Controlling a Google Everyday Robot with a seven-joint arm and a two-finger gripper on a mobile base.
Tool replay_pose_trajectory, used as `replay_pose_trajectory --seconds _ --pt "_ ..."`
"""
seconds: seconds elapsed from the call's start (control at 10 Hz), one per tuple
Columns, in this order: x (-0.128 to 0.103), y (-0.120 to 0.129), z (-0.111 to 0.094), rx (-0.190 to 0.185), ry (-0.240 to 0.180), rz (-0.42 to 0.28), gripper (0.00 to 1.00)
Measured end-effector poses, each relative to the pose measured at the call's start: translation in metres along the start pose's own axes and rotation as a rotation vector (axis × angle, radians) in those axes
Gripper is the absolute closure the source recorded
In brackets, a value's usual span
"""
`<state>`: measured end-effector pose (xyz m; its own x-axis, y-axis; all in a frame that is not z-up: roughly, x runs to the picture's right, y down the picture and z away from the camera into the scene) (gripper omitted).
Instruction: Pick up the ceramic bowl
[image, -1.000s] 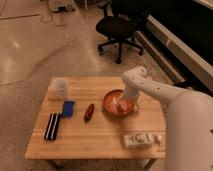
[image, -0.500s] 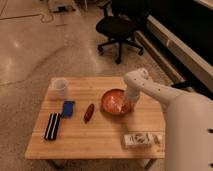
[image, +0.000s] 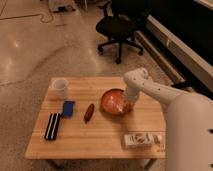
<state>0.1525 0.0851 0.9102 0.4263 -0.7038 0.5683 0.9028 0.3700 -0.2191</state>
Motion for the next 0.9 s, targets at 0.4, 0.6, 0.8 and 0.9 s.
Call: replay_pose_trajectory --seconds 0.4,0.6,0.8,0.9 --pt "0.000 -0.006 -0.017 0.028 0.010 -0.012 0.91" --pt "0.002 -0.009 -0.029 0.047 0.022 -0.019 0.91" --pt "0.002 -0.009 -0.056 0.055 0.019 -0.026 0.91" --pt "0.003 -0.010 -0.067 0.067 0.023 -0.029 0.91"
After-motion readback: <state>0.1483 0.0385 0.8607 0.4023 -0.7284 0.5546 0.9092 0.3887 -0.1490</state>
